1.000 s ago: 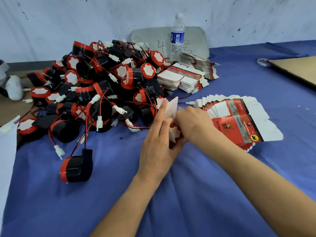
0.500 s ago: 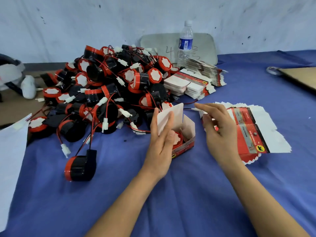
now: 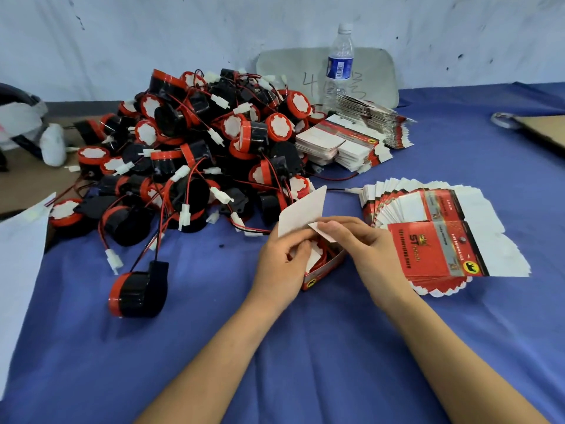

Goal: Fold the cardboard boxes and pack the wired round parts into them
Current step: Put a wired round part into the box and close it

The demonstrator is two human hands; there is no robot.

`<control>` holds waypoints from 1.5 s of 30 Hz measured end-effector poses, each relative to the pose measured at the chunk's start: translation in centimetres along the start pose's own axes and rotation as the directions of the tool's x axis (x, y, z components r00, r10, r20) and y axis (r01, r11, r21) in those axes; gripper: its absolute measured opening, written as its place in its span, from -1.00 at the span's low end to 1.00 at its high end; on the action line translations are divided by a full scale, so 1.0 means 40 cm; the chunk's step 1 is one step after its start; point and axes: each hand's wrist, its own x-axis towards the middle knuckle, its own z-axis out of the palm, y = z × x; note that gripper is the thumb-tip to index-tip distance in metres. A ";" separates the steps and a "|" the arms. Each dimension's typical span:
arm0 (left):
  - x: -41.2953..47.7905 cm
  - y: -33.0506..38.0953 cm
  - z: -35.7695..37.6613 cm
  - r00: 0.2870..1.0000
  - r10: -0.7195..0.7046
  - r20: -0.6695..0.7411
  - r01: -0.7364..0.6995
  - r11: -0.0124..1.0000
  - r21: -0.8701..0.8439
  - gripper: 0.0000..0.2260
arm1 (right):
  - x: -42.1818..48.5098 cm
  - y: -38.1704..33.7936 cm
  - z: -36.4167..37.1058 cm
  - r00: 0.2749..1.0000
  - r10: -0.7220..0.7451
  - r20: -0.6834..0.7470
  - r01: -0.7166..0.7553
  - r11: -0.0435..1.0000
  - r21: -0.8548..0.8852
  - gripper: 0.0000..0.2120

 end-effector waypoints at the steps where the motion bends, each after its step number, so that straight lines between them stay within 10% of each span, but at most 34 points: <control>1: -0.003 0.000 0.000 1.000 0.010 -0.017 -0.010 1.000 0.021 -0.76 | 0.000 0.000 -0.002 1.000 0.011 0.001 -0.011 1.000 -0.010 -0.88; 11: -0.016 0.014 -0.007 0.961 0.260 -0.099 -0.264 0.964 -0.026 -0.23 | 0.006 0.003 -0.013 0.995 -0.043 0.090 0.061 0.976 -0.208 -0.60; 14: -0.015 0.009 -0.013 0.904 0.397 -0.157 -0.368 0.911 0.185 -0.10 | 0.007 0.001 -0.025 0.971 -0.112 0.213 0.167 0.950 -0.263 -0.33; 18: -0.015 0.006 -0.017 0.855 0.493 -0.160 -0.407 0.830 0.381 -0.20 | 0.012 0.009 -0.025 0.965 -0.137 0.223 0.184 0.962 -0.203 -0.53; 24: -0.013 0.019 -0.027 0.973 0.221 -0.063 -0.222 0.975 -0.010 -0.15 | 0.021 0.010 -0.033 0.966 -0.068 0.250 0.106 0.984 -0.143 -0.63; 29: 0.002 0.017 -0.037 0.991 -0.004 0.132 0.045 0.951 -0.306 -0.71 | 0.000 -0.010 -0.028 0.946 -0.148 0.287 0.200 0.967 -0.161 -0.77; 45: 0.000 0.025 -0.038 0.970 -0.107 0.219 0.186 0.907 -0.378 -0.75 | -0.031 -0.028 0.012 0.959 -0.210 0.192 0.241 0.958 -0.158 -0.79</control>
